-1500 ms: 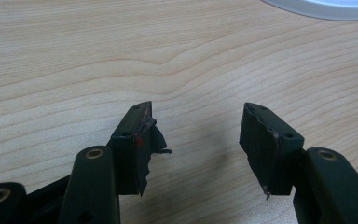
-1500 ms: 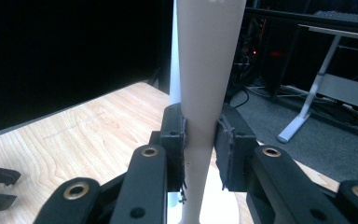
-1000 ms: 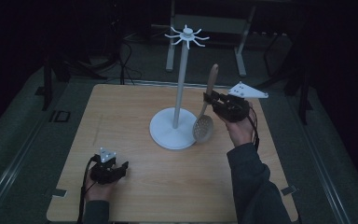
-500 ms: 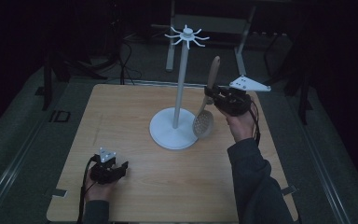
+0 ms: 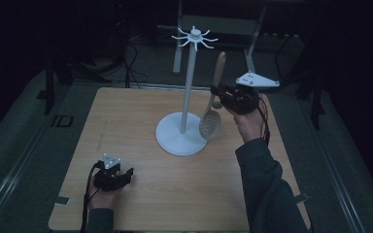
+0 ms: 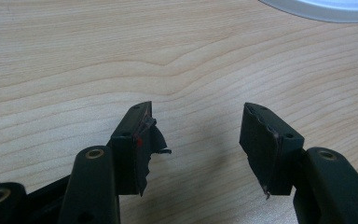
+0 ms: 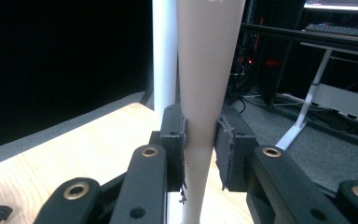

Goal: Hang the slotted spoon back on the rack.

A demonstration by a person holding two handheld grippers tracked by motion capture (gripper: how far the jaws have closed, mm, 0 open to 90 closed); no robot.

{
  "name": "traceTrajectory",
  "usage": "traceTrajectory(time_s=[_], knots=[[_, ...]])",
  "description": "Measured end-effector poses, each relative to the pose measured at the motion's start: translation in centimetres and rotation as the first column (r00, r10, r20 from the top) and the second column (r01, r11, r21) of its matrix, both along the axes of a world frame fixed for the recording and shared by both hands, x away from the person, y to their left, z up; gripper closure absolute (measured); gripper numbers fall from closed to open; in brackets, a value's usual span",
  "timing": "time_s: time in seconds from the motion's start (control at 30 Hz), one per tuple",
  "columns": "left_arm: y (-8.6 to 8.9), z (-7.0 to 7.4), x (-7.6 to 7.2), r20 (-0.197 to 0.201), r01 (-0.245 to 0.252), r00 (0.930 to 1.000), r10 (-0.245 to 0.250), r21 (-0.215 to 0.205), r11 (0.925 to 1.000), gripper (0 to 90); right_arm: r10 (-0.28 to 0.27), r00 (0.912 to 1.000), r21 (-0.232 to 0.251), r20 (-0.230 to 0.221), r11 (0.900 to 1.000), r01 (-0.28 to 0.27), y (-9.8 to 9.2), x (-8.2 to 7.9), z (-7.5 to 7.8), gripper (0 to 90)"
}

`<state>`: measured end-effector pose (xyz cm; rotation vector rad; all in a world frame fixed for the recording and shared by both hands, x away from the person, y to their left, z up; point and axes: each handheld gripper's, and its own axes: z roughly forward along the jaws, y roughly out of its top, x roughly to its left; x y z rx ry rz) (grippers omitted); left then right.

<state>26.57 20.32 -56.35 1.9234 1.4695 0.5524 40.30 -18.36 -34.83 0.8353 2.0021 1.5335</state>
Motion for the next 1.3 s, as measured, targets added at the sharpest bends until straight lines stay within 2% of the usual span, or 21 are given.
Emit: traceTrajectory(time_s=[0.47, 1.3], knots=[[0.0, 0.0, 0.0, -0.002, 0.0, 1.0, 0.0, 0.0, 1.0, 44.8, 0.018, 0.9997, -0.011, 0.018, 1.0, -0.018, 1.2, 0.2, 1.4, 74.3], [0.1, 0.0, 0.0, 0.003, -0.006, 1.0, 0.006, -0.005, 1.0, 44.8, 0.015, 0.9997, -0.019, -0.018, 1.0, -0.016, 2.7, 1.3, 1.7, 74.2]])
